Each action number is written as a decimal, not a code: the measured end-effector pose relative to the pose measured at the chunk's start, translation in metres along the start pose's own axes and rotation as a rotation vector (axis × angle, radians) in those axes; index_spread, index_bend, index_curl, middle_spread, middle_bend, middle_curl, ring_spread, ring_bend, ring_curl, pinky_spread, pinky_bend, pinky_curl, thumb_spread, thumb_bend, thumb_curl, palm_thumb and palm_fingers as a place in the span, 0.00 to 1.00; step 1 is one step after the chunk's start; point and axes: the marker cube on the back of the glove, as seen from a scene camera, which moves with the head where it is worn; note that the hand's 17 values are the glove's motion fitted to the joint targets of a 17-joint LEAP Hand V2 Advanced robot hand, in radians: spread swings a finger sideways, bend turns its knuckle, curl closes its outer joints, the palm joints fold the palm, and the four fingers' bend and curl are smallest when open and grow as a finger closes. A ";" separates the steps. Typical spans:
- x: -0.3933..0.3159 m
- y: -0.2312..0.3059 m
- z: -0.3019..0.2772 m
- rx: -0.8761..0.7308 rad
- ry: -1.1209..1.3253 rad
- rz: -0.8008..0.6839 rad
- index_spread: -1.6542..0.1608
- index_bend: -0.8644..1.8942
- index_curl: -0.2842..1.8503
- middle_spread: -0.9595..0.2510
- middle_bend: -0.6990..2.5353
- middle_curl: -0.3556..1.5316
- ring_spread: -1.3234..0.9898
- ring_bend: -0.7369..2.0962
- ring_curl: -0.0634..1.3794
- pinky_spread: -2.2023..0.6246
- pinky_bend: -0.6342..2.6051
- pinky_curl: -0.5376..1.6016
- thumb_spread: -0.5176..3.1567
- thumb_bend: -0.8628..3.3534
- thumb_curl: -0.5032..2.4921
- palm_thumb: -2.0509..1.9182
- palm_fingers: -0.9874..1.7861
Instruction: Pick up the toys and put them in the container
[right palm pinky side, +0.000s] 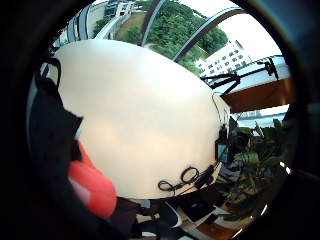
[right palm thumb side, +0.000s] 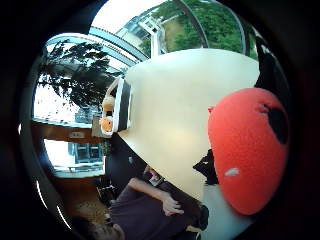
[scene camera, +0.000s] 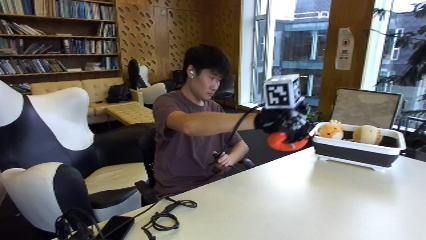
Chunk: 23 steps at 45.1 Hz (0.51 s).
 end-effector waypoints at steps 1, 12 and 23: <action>-0.013 -0.008 -0.012 0.013 0.000 -0.034 0.71 0.51 0.31 0.57 0.50 0.49 0.42 0.69 0.47 0.67 0.54 0.45 0.35 0.25 0.40 0.67 0.74; -0.189 -0.089 -0.100 0.062 -0.045 -0.191 0.70 0.54 0.37 0.54 0.53 0.55 0.41 0.71 0.50 0.66 0.56 0.47 0.30 0.24 0.43 0.67 0.71; -0.369 -0.137 -0.078 0.023 0.009 -0.188 0.69 0.56 0.41 0.53 0.54 0.59 0.40 0.73 0.52 0.66 0.57 0.49 0.27 0.24 0.46 0.68 0.68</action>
